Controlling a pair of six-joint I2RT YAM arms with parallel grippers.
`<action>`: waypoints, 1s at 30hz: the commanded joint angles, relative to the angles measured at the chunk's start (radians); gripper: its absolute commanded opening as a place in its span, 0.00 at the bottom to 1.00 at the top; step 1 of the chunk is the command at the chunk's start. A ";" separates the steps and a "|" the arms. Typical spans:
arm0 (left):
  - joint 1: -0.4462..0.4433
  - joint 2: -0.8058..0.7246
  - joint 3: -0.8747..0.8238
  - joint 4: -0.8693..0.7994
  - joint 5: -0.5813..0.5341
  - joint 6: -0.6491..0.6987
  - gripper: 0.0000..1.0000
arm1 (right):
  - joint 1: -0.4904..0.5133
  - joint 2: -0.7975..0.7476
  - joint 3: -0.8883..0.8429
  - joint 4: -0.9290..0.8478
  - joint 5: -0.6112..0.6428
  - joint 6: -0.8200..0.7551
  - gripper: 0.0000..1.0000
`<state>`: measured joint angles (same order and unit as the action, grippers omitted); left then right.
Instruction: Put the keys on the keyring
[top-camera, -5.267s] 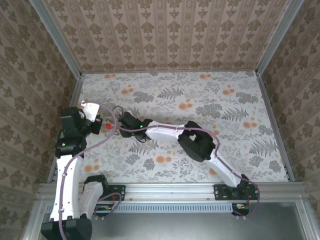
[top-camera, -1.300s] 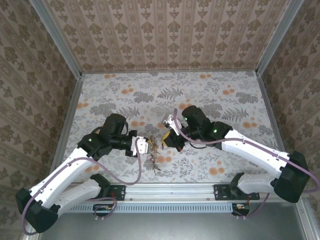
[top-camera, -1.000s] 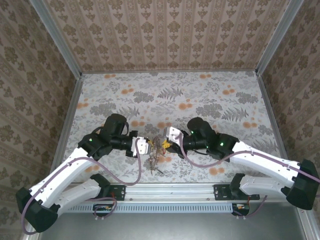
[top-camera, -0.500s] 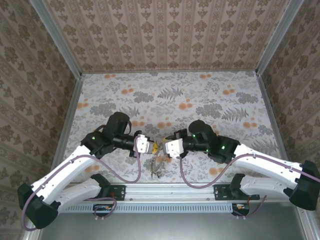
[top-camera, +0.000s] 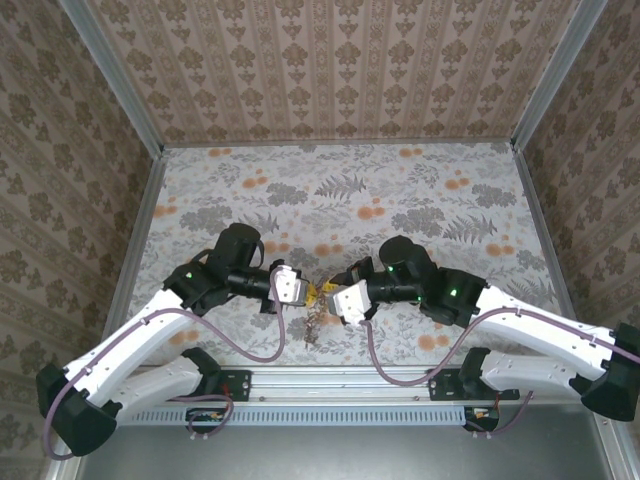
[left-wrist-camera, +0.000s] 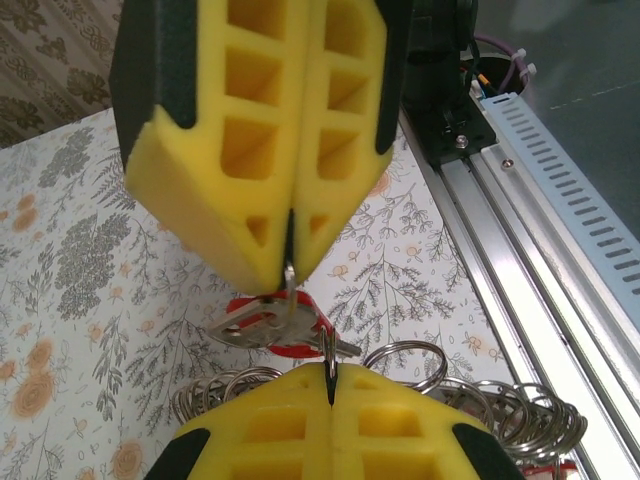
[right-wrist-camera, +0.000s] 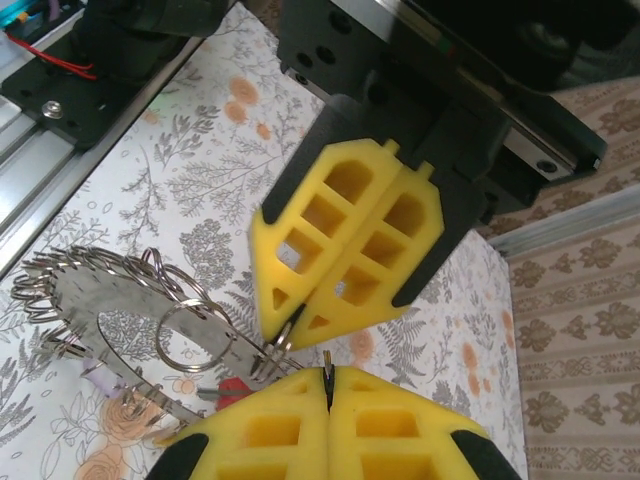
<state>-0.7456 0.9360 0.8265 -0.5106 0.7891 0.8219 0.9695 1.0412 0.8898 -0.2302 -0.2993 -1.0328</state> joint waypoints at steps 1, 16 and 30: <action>-0.006 -0.004 0.047 0.041 0.032 -0.013 0.00 | 0.013 0.023 0.055 -0.087 -0.008 -0.059 0.00; -0.012 0.002 0.043 0.053 0.081 -0.006 0.00 | 0.029 0.058 0.090 -0.135 0.062 -0.110 0.00; -0.024 0.012 0.046 0.078 0.059 -0.015 0.00 | 0.046 0.069 0.102 -0.149 0.048 -0.124 0.00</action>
<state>-0.7555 0.9535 0.8322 -0.5049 0.8070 0.8219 1.0000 1.0996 0.9607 -0.3508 -0.2417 -1.1316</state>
